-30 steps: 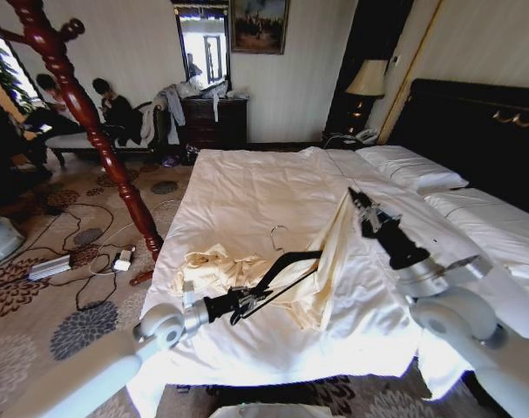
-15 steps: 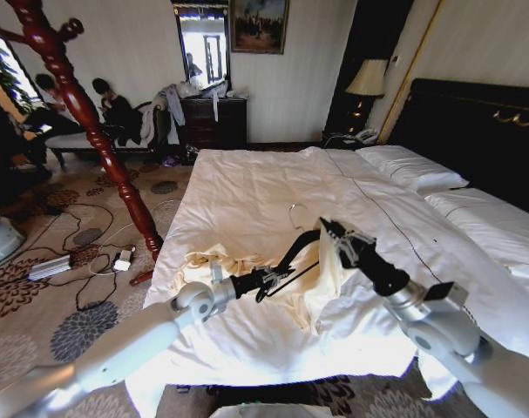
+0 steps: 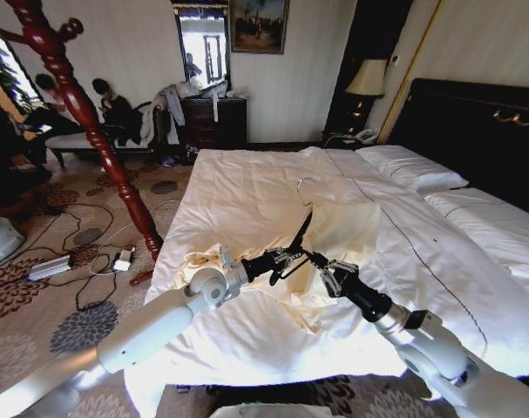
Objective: Pick up the clothes from the bed and hang them on the clothes hanger.
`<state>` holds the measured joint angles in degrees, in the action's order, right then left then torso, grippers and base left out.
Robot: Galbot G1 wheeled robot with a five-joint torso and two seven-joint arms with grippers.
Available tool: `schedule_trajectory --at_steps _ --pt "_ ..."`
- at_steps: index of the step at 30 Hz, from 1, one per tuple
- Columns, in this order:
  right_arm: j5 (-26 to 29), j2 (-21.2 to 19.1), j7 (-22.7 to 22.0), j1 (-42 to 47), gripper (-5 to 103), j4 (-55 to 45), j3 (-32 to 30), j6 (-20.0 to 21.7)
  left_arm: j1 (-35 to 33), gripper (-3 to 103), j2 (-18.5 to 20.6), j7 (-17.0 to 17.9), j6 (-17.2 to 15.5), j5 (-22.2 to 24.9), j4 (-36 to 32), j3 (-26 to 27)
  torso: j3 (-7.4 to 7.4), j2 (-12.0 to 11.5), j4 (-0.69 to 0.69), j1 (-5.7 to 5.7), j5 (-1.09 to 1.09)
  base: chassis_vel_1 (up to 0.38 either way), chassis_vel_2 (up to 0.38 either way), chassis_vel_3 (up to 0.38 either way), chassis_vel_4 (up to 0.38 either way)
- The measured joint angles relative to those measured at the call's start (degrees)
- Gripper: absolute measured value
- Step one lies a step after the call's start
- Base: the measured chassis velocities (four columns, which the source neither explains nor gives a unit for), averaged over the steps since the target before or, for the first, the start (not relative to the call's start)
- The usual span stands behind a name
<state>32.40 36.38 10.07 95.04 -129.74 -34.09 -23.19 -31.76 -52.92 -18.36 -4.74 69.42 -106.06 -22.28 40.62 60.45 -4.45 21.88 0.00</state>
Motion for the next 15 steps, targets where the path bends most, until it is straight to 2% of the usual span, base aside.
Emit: schedule_trajectory --at_steps 3,5,8,9,10,12,13,15 --pt "3.3 0.1 0.5 3.8 31 -2.9 0.5 2.8 -0.1 18 1.2 0.1 0.1 0.0 -0.8 0.9 -0.01 0.0 -0.01 -0.01 -0.01 0.0 0.0 0.0 0.0" --pt "3.8 0.2 0.9 4.4 31 -3.3 0.6 2.9 -0.1 18 1.4 0.1 0.1 0.0 -0.9 1.0 -0.01 0.0 -0.01 -0.01 -0.02 0.0 0.0 0.0 0.0" --pt "4.3 0.6 6.1 7.5 47 -3.7 0.1 1.7 -0.1 18 2.7 0.1 0.1 0.0 -1.4 2.4 -0.01 0.0 -0.03 -0.01 -0.01 0.0 0.0 0.0 0.0" --pt "4.3 0.6 6.1 7.5 47 -3.7 0.1 1.7 -0.1 18 2.7 0.1 0.1 0.0 -1.4 2.4 -0.01 0.0 -0.03 -0.01 -0.01 0.0 0.0 0.0 0.0" --pt "4.2 0.7 7.0 8.4 52 -3.8 -0.7 0.9 -0.3 18 3.7 0.0 0.2 -0.1 -1.7 3.2 -0.01 0.0 -0.03 -0.01 -0.01 0.0 0.0 0.0 0.0" --pt "6.5 0.7 5.6 8.5 63 -5.3 -2.8 0.5 -0.9 18 5.9 -0.5 0.2 -0.8 -2.1 4.3 -0.01 0.0 -0.03 -0.01 -0.02 0.0 0.0 0.0 0.0" --pt "6.5 0.7 5.6 8.5 63 -5.3 -2.8 0.5 -0.9 18 5.9 -0.5 0.2 -0.8 -2.1 4.3 -0.01 0.0 -0.03 -0.01 -0.02 0.0 0.0 0.0 0.0" --pt "10.7 -0.1 2.8 6.0 74 -6.4 -6.4 0.7 -2.0 18 8.5 -1.3 0.3 -1.7 -3.0 5.8 -0.01 0.0 0.0 -0.01 -0.01 0.0 0.0 0.0 0.0"
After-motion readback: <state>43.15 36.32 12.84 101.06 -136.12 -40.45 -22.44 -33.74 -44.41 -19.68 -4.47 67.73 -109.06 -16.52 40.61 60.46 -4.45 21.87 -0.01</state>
